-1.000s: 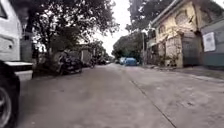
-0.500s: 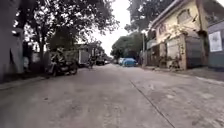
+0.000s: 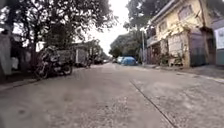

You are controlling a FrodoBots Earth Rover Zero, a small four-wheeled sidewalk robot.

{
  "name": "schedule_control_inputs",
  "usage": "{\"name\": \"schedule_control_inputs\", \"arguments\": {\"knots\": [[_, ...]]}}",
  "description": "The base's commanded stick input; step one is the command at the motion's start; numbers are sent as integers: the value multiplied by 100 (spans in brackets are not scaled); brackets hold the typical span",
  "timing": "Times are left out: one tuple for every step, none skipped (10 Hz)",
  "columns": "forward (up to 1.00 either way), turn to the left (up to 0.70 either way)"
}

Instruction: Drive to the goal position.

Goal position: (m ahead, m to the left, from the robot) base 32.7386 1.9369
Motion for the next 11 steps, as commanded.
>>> {"name": "schedule_control_inputs", "arguments": {"knots": [[100, 0], [100, 0], [100, 0], [100, 0], [100, 0], [100, 0], [100, 0], [100, 8], [100, 26], [100, 27], [100, 22]]}}
